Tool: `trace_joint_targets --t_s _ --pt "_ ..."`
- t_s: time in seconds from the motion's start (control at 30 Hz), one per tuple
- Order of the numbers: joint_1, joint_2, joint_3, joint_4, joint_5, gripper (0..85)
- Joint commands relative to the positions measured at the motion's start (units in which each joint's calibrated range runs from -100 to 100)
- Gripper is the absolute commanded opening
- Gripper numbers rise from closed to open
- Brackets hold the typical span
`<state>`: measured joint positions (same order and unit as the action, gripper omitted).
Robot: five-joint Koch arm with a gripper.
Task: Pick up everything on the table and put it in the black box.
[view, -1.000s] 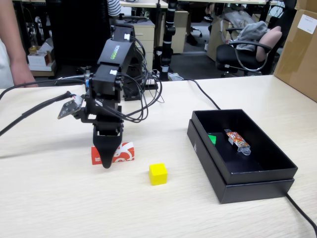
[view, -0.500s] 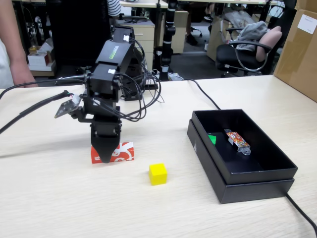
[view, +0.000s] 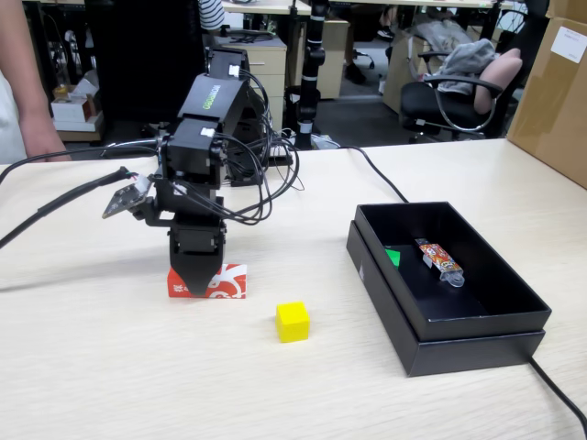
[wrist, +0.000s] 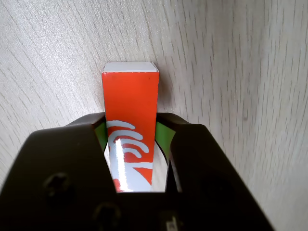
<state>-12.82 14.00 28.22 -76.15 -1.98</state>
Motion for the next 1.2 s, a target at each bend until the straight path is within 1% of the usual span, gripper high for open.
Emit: trace_joint_targets --t_s 0.0,0.1,0.23,0.3,0.4,0.53,0.6,0.63,0.7,0.8,0.87,1.03,1.1,1.17 --pt "0.2 -9.1 2.4 0.4 0.3 0.9" --pt "1.4 -18.6 -0.8 0.3 0.3 0.9" --pt "5.0 -35.5 -6.8 0.2 0.7 0.9" --pt "8.4 -44.0 -9.2 0.2 1.8 0.9" --pt "13.4 -51.7 -10.7 0.2 3.6 0.9" --pt "21.2 -56.5 -10.1 0.2 7.1 0.9" --pt "24.0 -55.1 -9.5 0.2 8.7 0.9" --pt "25.8 -52.3 -8.2 0.2 10.0 0.9" --pt "27.2 -42.1 -3.1 0.2 11.7 0.9" --pt "27.8 -35.4 1.2 0.2 12.3 0.9" --pt "29.4 -26.1 8.7 0.2 13.3 0.9" --pt "29.7 -20.2 11.9 0.2 13.7 0.9" --pt "29.5 -15.1 12.5 0.2 13.8 0.9" --pt "29.3 -14.9 11.9 0.2 13.8 0.9"
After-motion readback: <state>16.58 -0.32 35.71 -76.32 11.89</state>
